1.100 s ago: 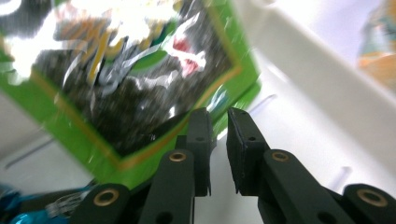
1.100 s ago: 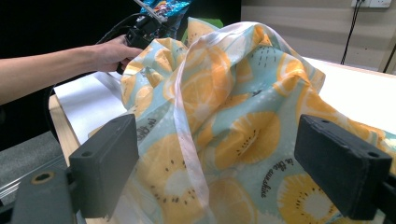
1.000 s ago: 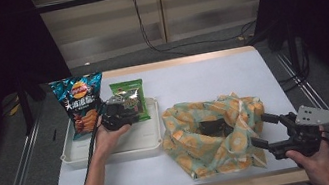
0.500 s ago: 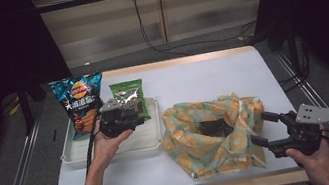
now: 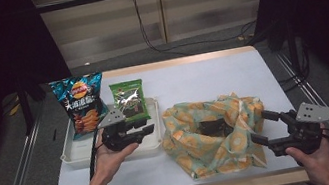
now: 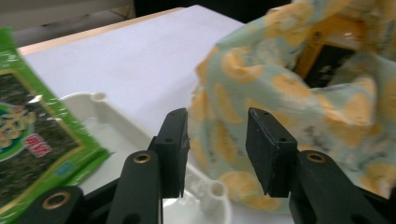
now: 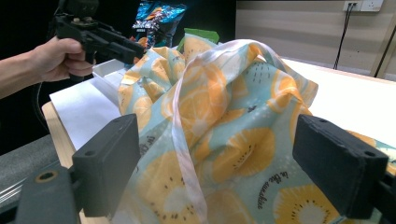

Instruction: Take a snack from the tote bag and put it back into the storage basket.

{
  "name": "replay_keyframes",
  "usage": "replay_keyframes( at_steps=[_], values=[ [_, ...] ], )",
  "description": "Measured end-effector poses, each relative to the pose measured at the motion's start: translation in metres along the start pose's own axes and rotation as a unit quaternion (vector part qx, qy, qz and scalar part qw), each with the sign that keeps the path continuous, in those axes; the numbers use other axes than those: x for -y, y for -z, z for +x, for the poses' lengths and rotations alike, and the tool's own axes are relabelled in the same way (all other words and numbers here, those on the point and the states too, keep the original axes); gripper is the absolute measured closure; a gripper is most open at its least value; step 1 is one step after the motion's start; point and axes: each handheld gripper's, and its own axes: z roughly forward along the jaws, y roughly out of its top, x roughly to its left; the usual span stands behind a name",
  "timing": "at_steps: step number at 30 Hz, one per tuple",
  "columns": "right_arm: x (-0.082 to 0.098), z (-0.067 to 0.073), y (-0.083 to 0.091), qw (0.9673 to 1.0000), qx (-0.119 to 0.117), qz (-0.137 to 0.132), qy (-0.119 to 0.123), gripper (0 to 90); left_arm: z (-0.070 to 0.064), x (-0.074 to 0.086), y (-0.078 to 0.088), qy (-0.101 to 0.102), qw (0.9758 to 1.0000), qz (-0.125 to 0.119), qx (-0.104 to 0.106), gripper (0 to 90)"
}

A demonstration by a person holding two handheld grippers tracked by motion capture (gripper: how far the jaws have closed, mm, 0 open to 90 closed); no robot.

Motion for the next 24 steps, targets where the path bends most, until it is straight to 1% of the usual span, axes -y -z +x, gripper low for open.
replay_keyframes(
  at_steps=[1,3,4,5,6,7,8,9,11,12,14,16,17,18,19,20,21,23,24],
  values=[
    [-0.001,0.000,0.000,1.0000,-0.001,0.000,-0.001,14.8,-0.005,0.000,-0.001,-0.006,0.9999,0.005,-0.011,58.7],
    [-0.003,0.001,-0.002,1.0000,0.003,0.002,-0.001,15.3,-0.011,0.000,-0.002,-0.002,1.0000,0.001,0.003,55.8],
    [-0.005,0.001,-0.003,1.0000,0.002,0.003,0.003,15.4,-0.016,-0.001,-0.002,-0.008,1.0000,-0.001,0.001,55.4],
    [-0.007,0.001,-0.004,1.0000,0.000,0.006,0.002,15.8,-0.020,-0.001,-0.003,-0.009,1.0000,-0.003,0.001,54.5],
    [-0.010,0.002,-0.005,1.0000,0.004,0.008,0.003,16.0,-0.023,-0.003,-0.004,-0.004,0.9999,-0.007,0.007,52.1],
    [-0.013,0.001,-0.005,1.0000,0.004,0.005,0.004,16.0,-0.027,-0.004,-0.004,-0.006,0.9998,-0.013,0.011,47.0],
    [-0.016,0.001,-0.006,1.0000,0.002,0.004,0.006,15.9,-0.031,-0.005,-0.005,-0.015,0.9997,-0.017,0.008,43.8],
    [-0.019,0.000,-0.008,1.0000,0.000,0.003,0.004,15.9,-0.036,-0.006,-0.007,-0.018,0.9996,-0.019,0.007,44.3],
    [-0.026,-0.002,-0.014,0.9999,-0.005,0.008,0.004,15.7,-0.043,-0.008,-0.012,-0.027,0.9993,-0.021,0.015,43.0],
    [-0.028,-0.002,-0.017,0.9999,-0.005,0.012,0.006,15.5,-0.045,-0.009,-0.014,-0.029,0.9992,-0.022,0.015,42.1],
    [-0.031,-0.004,-0.023,0.9999,-0.005,0.014,0.008,15.6,-0.049,-0.011,-0.021,-0.031,0.9990,-0.024,0.023,41.6],
    [-0.034,-0.005,-0.029,0.9998,0.003,0.018,0.003,16.9,-0.051,-0.013,-0.028,-0.038,0.9987,-0.026,0.023,41.3],
    [-0.034,-0.007,-0.032,0.9998,0.006,0.018,-0.003,17.6,-0.051,-0.014,-0.031,-0.040,0.9987,-0.024,0.018,39.4],
    [-0.034,-0.008,-0.034,0.9998,0.007,0.020,-0.005,18.6,-0.051,-0.015,-0.034,-0.037,0.9989,-0.023,0.015,37.1],
    [-0.034,-0.009,-0.036,0.9997,0.009,0.022,-0.007,19.9,-0.050,-0.015,-0.037,-0.033,0.9990,-0.024,0.019,36.9],
    [-0.033,-0.009,-0.037,0.9996,0.012,0.025,-0.009,20.9,-0.051,-0.017,-0.039,-0.031,0.9990,-0.025,0.017,37.1],
    [-0.033,-0.010,-0.038,0.9994,0.010,0.030,-0.010,22.6,-0.053,-0.018,-0.040,-0.033,0.9990,-0.027,0.016,37.7],
    [-0.032,-0.010,-0.038,0.9995,0.012,0.029,-0.009,26.4,-0.059,-0.021,-0.044,-0.043,0.9981,-0.033,0.028,41.2],
    [-0.032,-0.010,-0.037,0.9994,0.013,0.030,-0.009,29.1,-0.062,-0.023,-0.046,-0.050,0.9978,-0.032,0.030,42.1]
  ],
)
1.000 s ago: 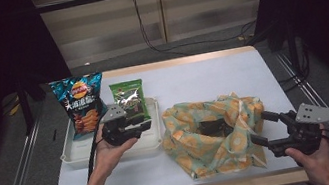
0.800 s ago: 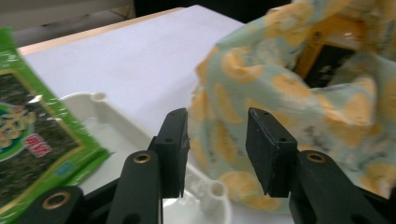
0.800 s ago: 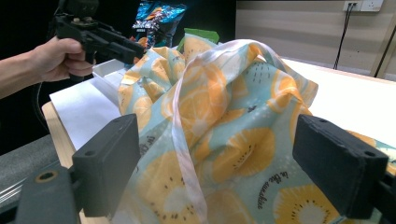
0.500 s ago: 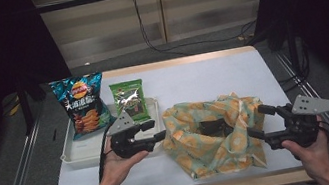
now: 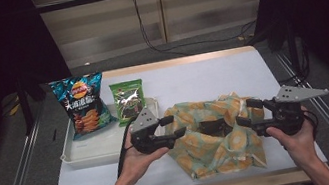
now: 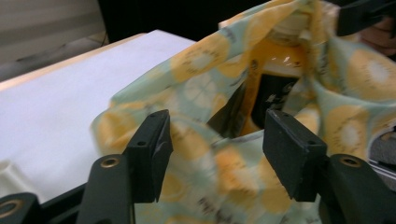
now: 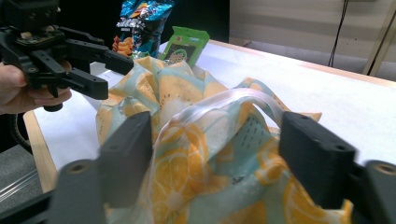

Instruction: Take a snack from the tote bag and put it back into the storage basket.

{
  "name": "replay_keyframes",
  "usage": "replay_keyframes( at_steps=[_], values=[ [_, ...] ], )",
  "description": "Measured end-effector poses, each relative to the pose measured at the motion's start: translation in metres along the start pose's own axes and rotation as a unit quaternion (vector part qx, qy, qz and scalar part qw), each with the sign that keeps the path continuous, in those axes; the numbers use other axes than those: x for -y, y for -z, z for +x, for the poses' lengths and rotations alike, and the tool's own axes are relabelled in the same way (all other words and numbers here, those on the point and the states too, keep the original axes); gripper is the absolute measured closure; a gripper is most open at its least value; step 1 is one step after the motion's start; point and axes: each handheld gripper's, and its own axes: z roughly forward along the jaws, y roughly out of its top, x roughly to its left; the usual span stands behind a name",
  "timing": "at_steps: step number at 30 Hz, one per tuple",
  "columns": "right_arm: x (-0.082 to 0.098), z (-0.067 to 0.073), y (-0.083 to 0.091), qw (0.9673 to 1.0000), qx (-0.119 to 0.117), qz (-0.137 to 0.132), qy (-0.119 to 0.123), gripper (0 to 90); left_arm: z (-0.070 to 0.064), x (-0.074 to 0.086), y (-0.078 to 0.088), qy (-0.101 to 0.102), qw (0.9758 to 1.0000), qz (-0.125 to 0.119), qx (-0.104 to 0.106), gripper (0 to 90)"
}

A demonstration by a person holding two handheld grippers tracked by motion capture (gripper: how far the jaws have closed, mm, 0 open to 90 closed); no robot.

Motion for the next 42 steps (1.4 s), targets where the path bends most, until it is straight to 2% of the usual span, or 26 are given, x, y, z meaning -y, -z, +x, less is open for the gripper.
replay_keyframes(
  at_steps=[1,4,5,6,7,8,9,11,14,15,17,20,24,26,30,37,40,42],
  values=[
    [0.000,0.000,0.000,1.0000,-0.002,0.000,0.000,34.2,-0.003,-0.003,-0.002,-0.005,1.0000,0.000,0.000,43.6],
    [0.002,0.001,0.003,1.0000,-0.002,0.004,0.005,43.3,-0.012,-0.012,-0.009,-0.008,0.9997,-0.011,0.019,46.6],
    [0.002,0.002,0.005,1.0000,-0.004,0.002,0.007,46.0,-0.015,-0.015,-0.013,-0.004,0.9994,-0.018,0.031,46.5],
    [0.002,0.001,0.007,1.0000,-0.006,-0.001,0.007,48.8,-0.017,-0.017,-0.016,-0.006,0.9995,-0.017,0.027,46.6],
    [0.002,0.001,0.008,0.9999,-0.008,-0.004,0.007,56.7,-0.019,-0.019,-0.020,-0.013,0.9993,-0.014,0.033,47.7],
    [0.001,0.001,0.011,0.9999,-0.009,-0.006,0.008,60.6,-0.020,-0.020,-0.025,-0.019,0.9989,-0.013,0.042,48.6],
    [0.001,0.001,0.013,0.9999,-0.006,-0.009,0.008,63.7,-0.022,-0.021,-0.030,-0.023,0.9990,-0.007,0.039,48.8],
    [0.001,-0.001,0.015,0.9999,-0.004,-0.009,0.012,76.4,-0.023,-0.020,-0.041,-0.019,0.9985,-0.005,0.051,50.3],
    [0.001,-0.004,0.017,0.9998,-0.007,-0.016,0.011,86.0,-0.025,-0.016,-0.052,-0.015,0.9983,0.011,0.055,52.6],
    [0.001,-0.004,0.020,0.9998,-0.002,-0.018,0.012,89.3,-0.025,-0.013,-0.055,-0.019,0.9979,0.021,0.058,53.4],
    [0.000,-0.006,0.026,0.9995,0.010,-0.026,0.013,90.0,-0.025,-0.007,-0.059,-0.021,0.9972,0.038,0.060,54.6],
    [-0.001,-0.011,0.032,0.9992,0.021,-0.033,0.012,90.0,-0.022,0.001,-0.061,-0.019,0.9971,0.054,0.049,54.5],
    [0.005,-0.020,0.035,0.9988,0.035,-0.033,0.003,90.0,-0.018,0.006,-0.062,-0.016,0.9969,0.062,0.046,49.8],
    [0.010,-0.025,0.034,0.9983,0.049,-0.031,0.001,90.0,-0.017,0.007,-0.063,-0.013,0.9968,0.064,0.046,47.7],
    [0.021,-0.035,0.030,0.9980,0.059,-0.019,-0.009,90.0,-0.018,0.008,-0.066,-0.021,0.9959,0.076,0.046,45.6],
    [0.039,-0.042,0.019,0.9979,0.062,0.017,-0.011,86.6,-0.025,0.009,-0.071,-0.026,0.9951,0.078,0.055,43.4],
    [0.044,-0.038,0.014,0.9976,0.060,0.034,0.000,86.0,-0.029,0.004,-0.072,-0.030,0.9955,0.068,0.059,42.6],
    [0.046,-0.038,0.011,0.9977,0.054,0.039,-0.001,84.8,-0.030,0.000,-0.075,-0.027,0.9960,0.060,0.060,42.2]
  ],
)
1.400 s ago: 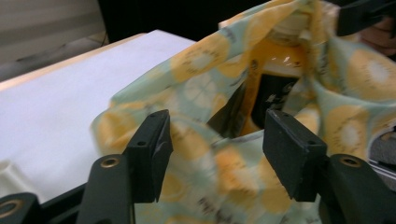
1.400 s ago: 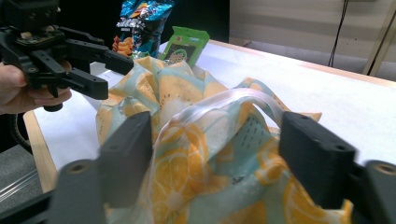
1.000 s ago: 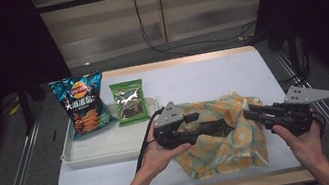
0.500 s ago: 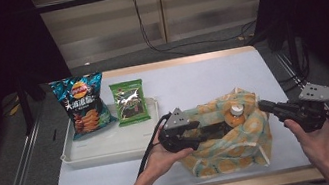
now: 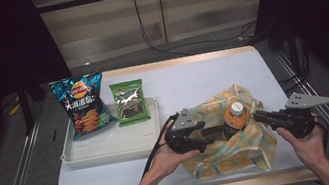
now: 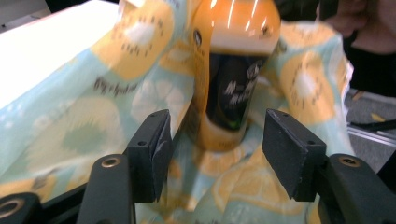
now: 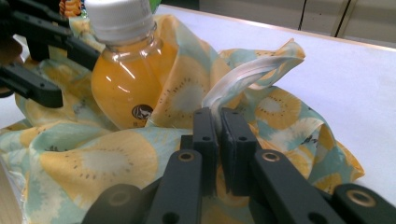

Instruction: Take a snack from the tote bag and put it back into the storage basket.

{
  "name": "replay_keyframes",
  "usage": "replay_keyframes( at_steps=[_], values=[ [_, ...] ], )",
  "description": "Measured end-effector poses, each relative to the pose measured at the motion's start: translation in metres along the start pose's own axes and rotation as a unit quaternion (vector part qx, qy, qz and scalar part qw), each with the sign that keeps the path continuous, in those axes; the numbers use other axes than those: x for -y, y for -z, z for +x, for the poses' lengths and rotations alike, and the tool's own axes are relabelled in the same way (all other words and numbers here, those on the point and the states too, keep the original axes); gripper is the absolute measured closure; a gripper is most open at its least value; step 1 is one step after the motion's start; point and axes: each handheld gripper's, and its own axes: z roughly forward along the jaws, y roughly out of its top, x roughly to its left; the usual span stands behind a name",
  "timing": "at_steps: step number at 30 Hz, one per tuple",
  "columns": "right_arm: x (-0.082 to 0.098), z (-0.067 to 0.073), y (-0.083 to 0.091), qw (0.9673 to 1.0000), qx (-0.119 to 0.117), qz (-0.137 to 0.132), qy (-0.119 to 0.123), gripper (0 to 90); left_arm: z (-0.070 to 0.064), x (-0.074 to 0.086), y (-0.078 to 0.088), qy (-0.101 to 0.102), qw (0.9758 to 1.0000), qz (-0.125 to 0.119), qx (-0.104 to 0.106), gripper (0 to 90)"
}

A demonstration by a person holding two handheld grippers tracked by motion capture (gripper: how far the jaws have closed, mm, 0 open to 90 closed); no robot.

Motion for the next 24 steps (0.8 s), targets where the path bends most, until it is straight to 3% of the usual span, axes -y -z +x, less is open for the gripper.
replay_keyframes(
  at_steps=[5,10,17,20,23,24],
  values=[
    [0.001,-0.002,0.002,1.0000,0.004,-0.004,-0.003,77.6,-0.005,-0.007,-0.011,0.004,0.9999,-0.007,0.009,39.6],
    [0.000,-0.006,0.010,0.9996,0.003,-0.026,-0.010,66.3,-0.009,-0.019,-0.017,-0.009,0.9996,-0.018,0.022,39.2],
    [0.000,-0.005,0.013,0.9992,0.003,-0.038,-0.016,63.1,-0.007,-0.031,-0.025,-0.020,0.9991,-0.022,0.029,37.5],
    [0.000,-0.005,0.013,0.9991,0.004,-0.039,-0.018,61.6,-0.006,-0.031,-0.031,-0.013,0.9988,-0.030,0.036,36.2],
    [0.001,-0.006,0.013,0.9991,0.002,-0.038,-0.017,59.8,-0.003,-0.031,-0.040,-0.012,0.9992,-0.023,0.030,34.5],
    [0.001,-0.006,0.013,0.9991,0.000,-0.039,-0.015,59.9,-0.002,-0.031,-0.043,-0.013,0.9989,-0.022,0.038,31.9]
  ],
)
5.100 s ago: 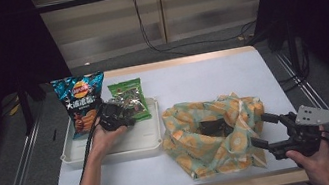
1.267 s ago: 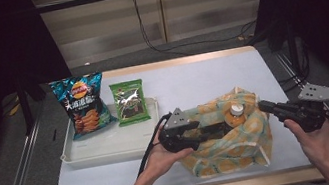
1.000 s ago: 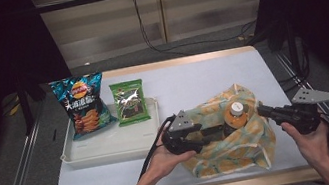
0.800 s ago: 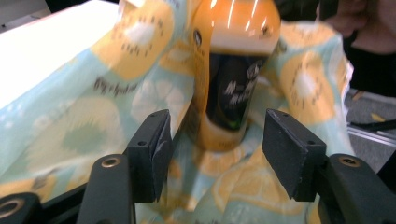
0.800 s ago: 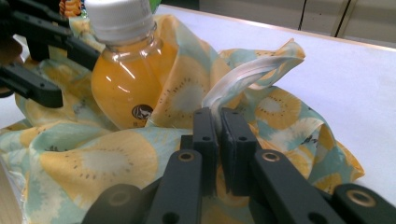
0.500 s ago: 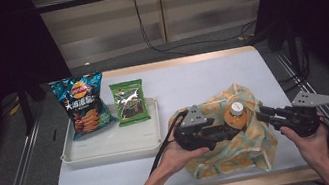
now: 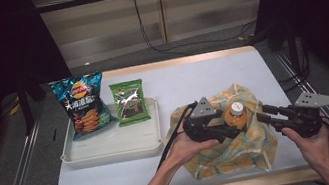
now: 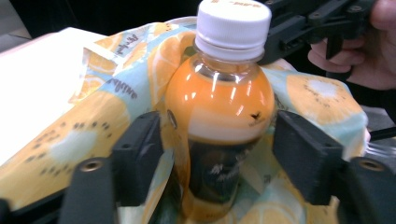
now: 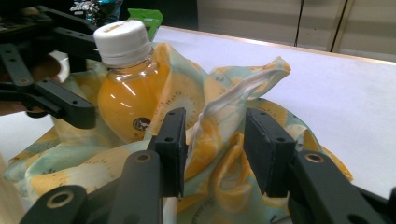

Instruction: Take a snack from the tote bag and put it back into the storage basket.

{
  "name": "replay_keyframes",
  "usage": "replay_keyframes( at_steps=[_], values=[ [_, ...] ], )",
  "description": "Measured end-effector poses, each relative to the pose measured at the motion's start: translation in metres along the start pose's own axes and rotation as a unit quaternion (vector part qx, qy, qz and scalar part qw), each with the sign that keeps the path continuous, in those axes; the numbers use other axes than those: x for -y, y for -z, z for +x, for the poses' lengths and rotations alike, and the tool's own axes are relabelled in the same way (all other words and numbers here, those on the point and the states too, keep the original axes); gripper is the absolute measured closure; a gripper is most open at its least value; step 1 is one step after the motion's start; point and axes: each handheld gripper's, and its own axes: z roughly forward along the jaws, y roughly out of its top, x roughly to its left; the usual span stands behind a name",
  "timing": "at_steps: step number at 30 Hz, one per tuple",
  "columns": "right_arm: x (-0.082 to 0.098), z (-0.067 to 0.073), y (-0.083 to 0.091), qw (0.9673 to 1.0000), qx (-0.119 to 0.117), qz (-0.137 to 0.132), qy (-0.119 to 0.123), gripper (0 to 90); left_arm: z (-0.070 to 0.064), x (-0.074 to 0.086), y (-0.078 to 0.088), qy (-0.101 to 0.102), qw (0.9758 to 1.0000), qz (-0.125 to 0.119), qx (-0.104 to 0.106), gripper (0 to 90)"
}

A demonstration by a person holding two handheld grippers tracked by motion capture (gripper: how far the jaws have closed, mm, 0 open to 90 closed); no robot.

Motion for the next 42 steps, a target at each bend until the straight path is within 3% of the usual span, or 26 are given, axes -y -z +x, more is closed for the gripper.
replay_keyframes(
  at_steps=[3,5,8,9,15,16,18,21,24,30,35,42],
  values=[
    [-0.001,0.002,0.001,1.0000,-0.005,-0.003,0.006,58.7,0.001,0.002,-0.010,0.007,0.9999,-0.004,0.007,29.4],
    [-0.001,0.003,0.001,0.9999,-0.007,-0.004,0.007,58.2,-0.003,0.001,-0.016,-0.006,1.0000,0.006,-0.004,27.7],
    [0.000,0.002,0.001,1.0000,-0.005,-0.004,0.005,57.2,-0.002,0.000,-0.022,0.000,0.9999,0.010,-0.005,26.1],
    [0.000,0.001,0.001,1.0000,-0.005,-0.003,0.003,56.7,-0.002,0.001,-0.025,-0.008,0.9999,0.011,-0.003,26.3],
    [0.001,0.002,0.002,1.0000,-0.005,-0.006,0.002,56.2,0.003,0.005,-0.034,-0.004,0.9999,0.010,0.013,25.4],
    [0.000,0.001,0.002,1.0000,-0.004,-0.007,0.002,55.7,0.003,0.004,-0.035,-0.012,0.9998,0.012,0.011,25.0],
    [0.001,0.001,0.001,1.0000,-0.003,-0.006,-0.002,55.0,0.001,0.003,-0.038,-0.009,0.9999,0.005,0.013,25.1],
    [0.001,0.000,0.001,1.0000,-0.003,-0.005,-0.001,54.0,0.001,0.002,-0.042,-0.024,0.9996,0.013,0.007,27.3],
    [0.001,0.001,0.002,1.0000,-0.003,-0.008,-0.001,54.0,0.002,0.002,-0.044,-0.018,0.9998,0.011,0.005,30.9],
    [0.001,0.000,0.002,1.0000,-0.003,-0.008,0.001,54.0,0.003,0.003,-0.039,-0.004,0.9998,0.015,0.016,32.1],
    [0.001,0.000,0.003,0.9999,-0.003,-0.010,0.002,52.8,0.001,-0.002,-0.027,0.005,0.9998,0.002,0.017,32.3],
    [0.001,0.002,0.002,0.9998,-0.016,-0.014,0.002,43.6,0.000,-0.007,-0.009,0.011,0.9999,-0.004,0.001,32.3]
  ],
)
